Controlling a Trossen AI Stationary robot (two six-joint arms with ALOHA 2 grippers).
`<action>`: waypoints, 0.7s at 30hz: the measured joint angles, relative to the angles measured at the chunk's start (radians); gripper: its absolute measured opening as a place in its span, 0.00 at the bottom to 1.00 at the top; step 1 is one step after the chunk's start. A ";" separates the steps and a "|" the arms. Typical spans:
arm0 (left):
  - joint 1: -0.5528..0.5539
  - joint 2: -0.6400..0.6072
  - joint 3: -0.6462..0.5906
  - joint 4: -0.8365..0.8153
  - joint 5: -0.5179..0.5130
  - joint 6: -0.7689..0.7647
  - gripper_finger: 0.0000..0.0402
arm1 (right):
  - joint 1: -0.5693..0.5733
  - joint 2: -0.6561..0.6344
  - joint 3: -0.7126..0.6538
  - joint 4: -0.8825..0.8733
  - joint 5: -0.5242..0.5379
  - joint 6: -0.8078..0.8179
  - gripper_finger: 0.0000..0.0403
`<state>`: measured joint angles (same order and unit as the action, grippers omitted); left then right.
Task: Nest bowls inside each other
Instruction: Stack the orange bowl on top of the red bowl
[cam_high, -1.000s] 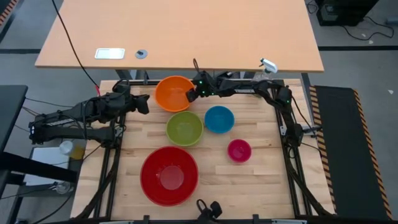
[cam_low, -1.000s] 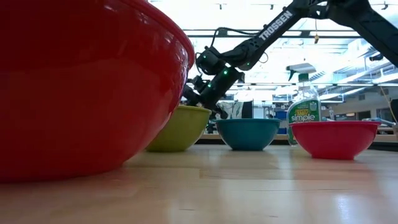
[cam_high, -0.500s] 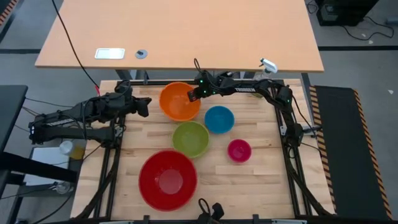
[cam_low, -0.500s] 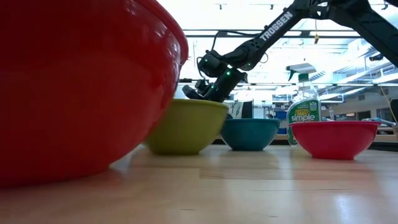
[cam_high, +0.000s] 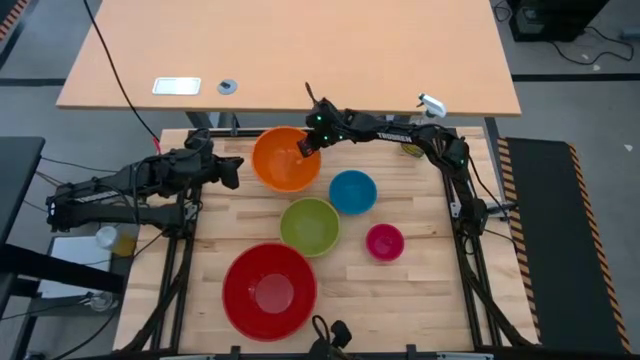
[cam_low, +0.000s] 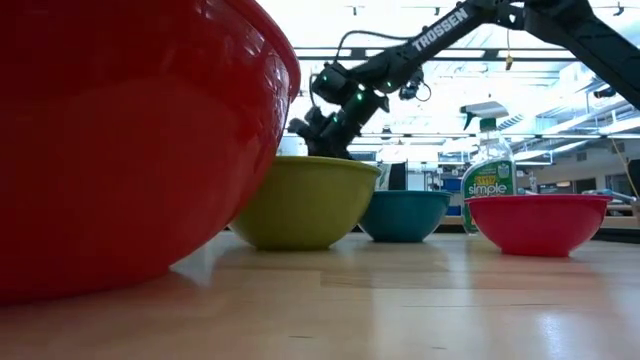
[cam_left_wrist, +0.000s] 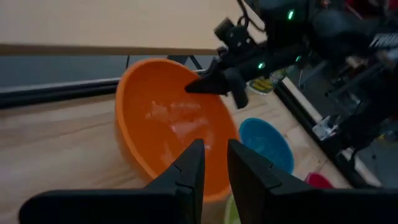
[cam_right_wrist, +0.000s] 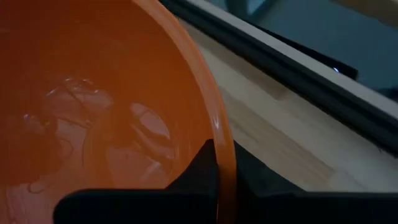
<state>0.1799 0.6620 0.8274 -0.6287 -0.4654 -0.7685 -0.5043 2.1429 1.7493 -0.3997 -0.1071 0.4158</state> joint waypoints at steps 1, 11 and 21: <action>0.000 -0.004 0.007 -0.003 0.000 0.025 0.18 | 0.003 0.000 0.028 -0.026 -0.017 -0.017 0.04; 0.000 -0.008 0.165 0.006 -0.004 0.259 0.18 | 0.098 -0.002 0.298 -0.335 -0.200 -0.123 0.05; 0.000 -0.008 0.221 0.006 -0.012 0.275 0.18 | 0.369 -0.003 0.392 -0.467 -0.268 -0.136 0.05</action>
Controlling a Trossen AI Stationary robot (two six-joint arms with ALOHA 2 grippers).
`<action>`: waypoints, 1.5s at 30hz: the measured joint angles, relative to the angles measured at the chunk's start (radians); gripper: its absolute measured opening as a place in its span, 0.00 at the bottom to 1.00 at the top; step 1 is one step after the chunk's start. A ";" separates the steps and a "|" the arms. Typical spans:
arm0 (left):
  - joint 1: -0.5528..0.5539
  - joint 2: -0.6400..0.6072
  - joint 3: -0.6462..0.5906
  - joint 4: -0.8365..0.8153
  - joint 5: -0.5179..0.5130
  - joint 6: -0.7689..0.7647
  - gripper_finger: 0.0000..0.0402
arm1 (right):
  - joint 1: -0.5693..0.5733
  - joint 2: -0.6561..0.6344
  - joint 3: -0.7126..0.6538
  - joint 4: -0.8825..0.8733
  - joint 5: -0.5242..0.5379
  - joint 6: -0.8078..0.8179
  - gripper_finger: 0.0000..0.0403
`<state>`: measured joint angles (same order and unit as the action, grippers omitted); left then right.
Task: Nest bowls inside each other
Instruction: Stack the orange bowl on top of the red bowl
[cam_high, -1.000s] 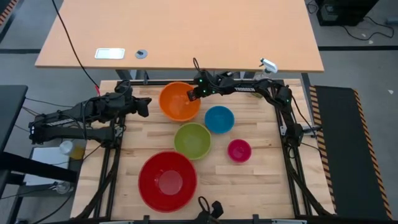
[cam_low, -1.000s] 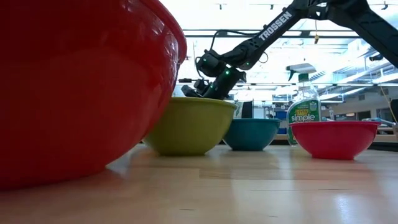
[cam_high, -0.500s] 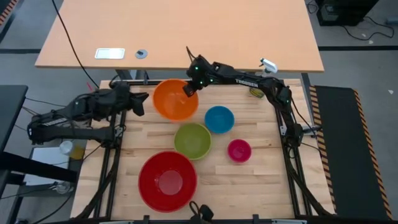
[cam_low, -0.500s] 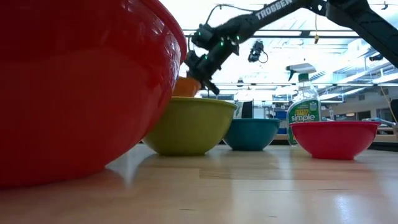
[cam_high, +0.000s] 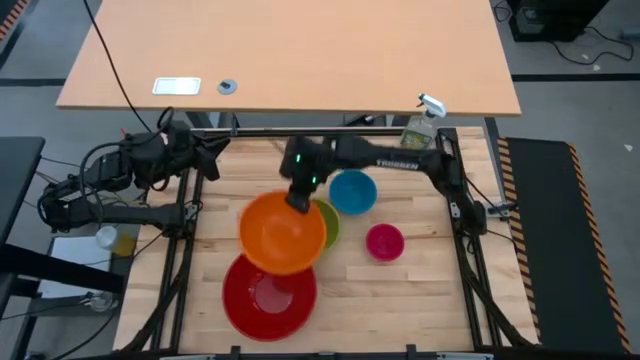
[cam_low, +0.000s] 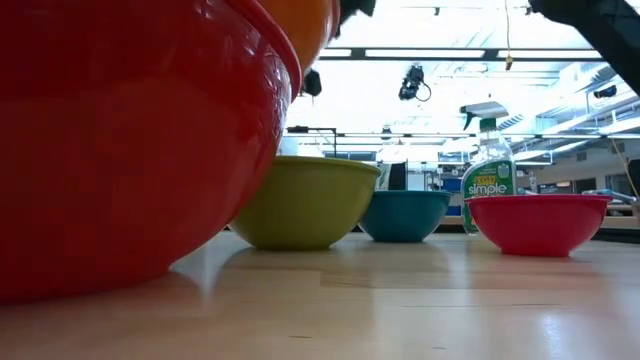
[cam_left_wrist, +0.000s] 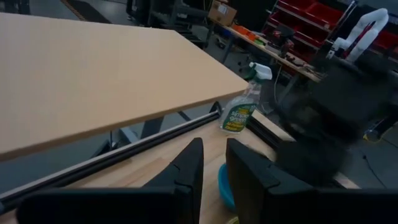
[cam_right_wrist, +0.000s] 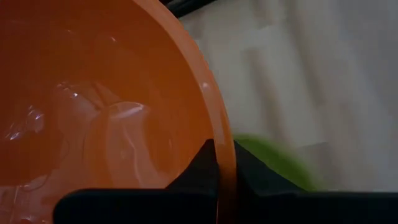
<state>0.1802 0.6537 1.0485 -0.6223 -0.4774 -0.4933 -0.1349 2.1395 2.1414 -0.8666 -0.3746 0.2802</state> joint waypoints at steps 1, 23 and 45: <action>0.000 0.000 0.000 0.000 0.000 -0.001 0.18 | 0.029 0.000 0.000 0.002 0.009 0.016 0.05; 0.000 0.001 0.000 0.011 0.053 -0.068 0.18 | 0.387 0.003 -0.089 0.130 0.601 0.550 0.05; -0.263 0.212 -0.002 -0.281 0.397 -0.127 0.18 | 0.392 0.003 -0.306 0.253 0.615 0.532 0.05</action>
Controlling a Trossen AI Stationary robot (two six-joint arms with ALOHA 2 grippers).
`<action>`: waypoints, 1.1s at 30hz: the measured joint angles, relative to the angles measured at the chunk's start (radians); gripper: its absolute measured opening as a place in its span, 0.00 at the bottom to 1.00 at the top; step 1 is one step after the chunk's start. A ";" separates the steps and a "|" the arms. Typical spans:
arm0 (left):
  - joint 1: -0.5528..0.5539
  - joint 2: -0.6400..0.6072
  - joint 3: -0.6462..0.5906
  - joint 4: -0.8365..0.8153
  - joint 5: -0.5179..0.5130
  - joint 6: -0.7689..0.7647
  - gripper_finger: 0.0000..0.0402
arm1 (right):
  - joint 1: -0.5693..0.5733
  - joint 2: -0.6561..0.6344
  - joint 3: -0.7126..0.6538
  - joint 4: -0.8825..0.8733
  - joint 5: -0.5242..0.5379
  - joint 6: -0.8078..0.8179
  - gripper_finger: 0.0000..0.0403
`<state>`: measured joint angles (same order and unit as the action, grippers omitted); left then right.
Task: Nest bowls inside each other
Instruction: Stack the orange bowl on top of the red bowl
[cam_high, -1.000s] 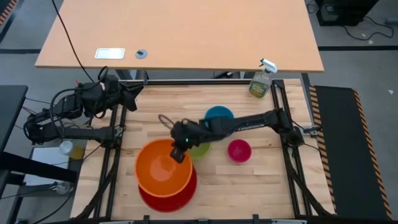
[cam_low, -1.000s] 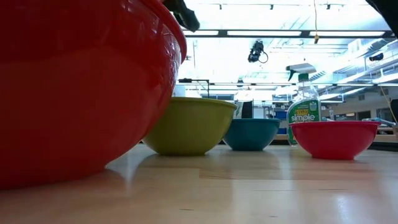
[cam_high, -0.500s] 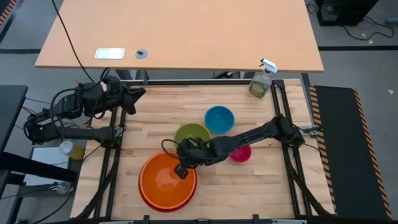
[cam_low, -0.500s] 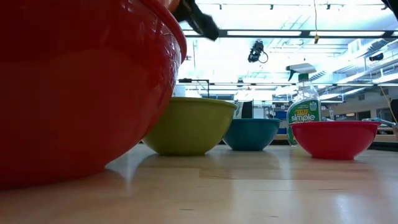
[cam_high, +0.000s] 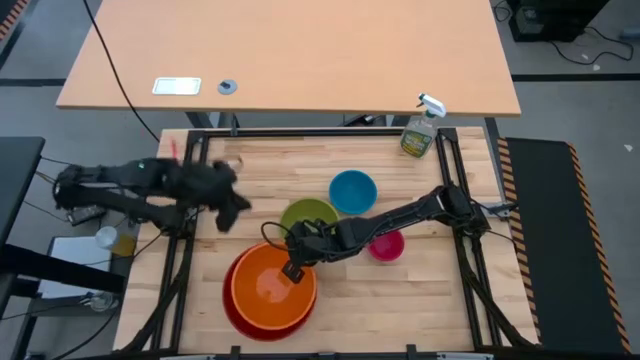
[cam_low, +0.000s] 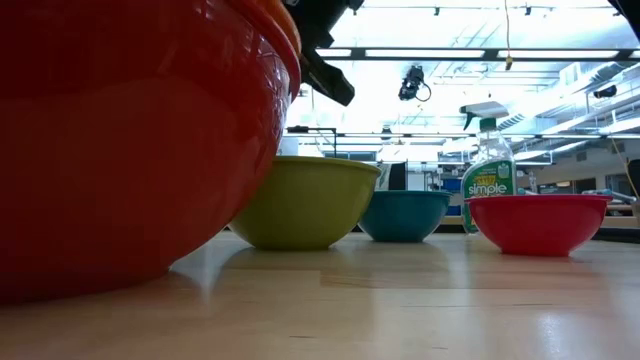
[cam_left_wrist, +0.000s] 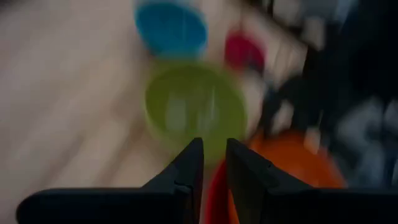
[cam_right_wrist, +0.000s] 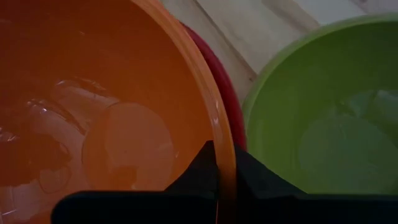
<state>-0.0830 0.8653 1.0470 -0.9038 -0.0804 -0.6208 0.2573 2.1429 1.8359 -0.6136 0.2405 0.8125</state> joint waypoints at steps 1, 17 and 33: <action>-0.039 0.021 0.000 -0.031 0.007 -0.021 0.18 | -0.003 0.000 0.000 -0.003 -0.003 0.000 0.05; -0.672 0.318 0.002 -0.092 -0.149 -0.828 0.18 | -0.012 0.000 0.000 -0.015 -0.035 -0.019 0.05; -0.717 0.477 0.002 -0.044 -0.142 -1.027 0.18 | -0.025 0.000 0.000 0.004 -0.136 -0.080 0.15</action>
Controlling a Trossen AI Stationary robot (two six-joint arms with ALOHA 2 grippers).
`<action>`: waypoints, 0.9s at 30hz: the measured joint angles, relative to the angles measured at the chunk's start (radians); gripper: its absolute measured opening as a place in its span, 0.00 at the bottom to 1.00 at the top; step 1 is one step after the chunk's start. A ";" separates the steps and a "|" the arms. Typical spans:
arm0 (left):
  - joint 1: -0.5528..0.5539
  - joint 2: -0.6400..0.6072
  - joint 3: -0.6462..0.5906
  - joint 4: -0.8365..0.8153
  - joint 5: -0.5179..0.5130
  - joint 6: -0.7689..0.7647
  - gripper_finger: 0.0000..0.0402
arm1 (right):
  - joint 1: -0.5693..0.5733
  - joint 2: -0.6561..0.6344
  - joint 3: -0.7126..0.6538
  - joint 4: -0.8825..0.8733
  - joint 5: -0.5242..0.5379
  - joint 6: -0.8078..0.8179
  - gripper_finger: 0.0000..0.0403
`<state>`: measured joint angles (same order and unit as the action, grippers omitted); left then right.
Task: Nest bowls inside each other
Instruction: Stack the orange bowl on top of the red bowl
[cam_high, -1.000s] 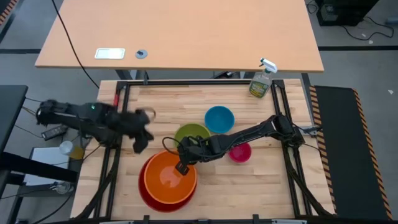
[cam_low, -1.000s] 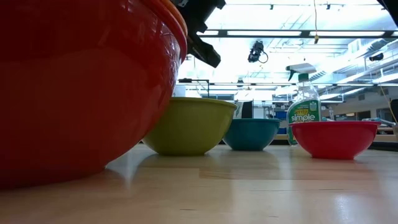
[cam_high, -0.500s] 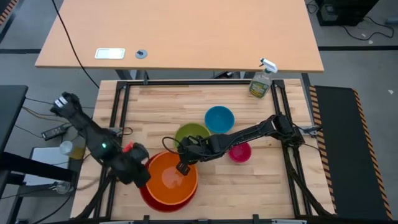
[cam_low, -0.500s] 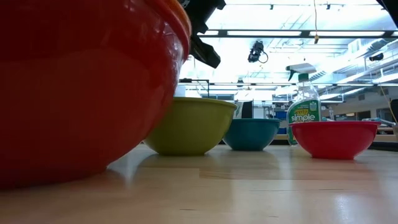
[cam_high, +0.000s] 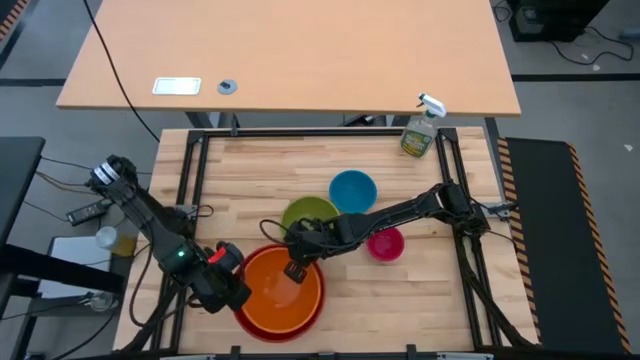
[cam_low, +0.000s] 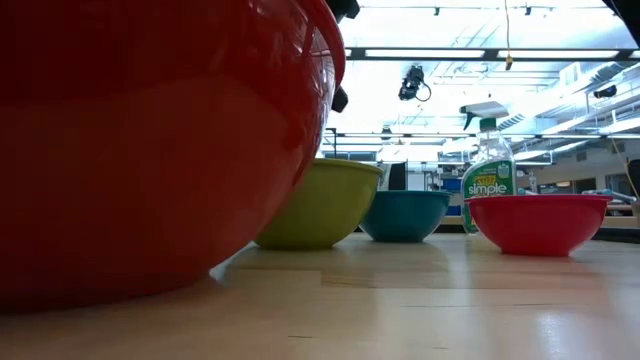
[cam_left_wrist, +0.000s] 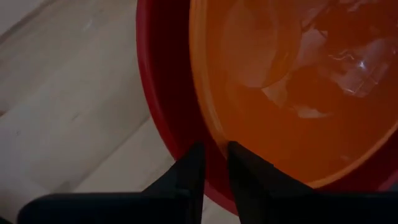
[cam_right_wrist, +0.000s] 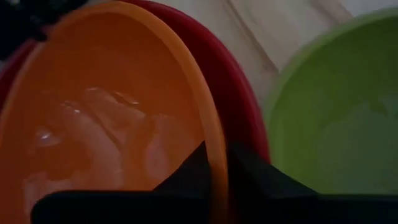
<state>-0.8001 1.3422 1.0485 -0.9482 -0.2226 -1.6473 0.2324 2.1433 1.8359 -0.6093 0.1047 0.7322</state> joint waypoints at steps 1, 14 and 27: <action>-0.001 0.000 0.000 -0.001 0.000 0.001 0.18 | 0.000 0.000 0.000 0.006 -0.004 -0.006 0.17; -0.003 -0.001 0.000 0.004 0.056 0.048 0.18 | -0.021 0.000 0.000 0.004 -0.049 -0.106 0.21; -0.037 -0.013 -0.001 -0.006 0.050 0.070 0.18 | -0.032 -0.004 0.003 -0.005 -0.112 -0.096 0.25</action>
<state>-0.8371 1.3293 1.0477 -0.9539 -0.1725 -1.5777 0.2001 2.1391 1.8385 -0.6141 -0.0074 0.6362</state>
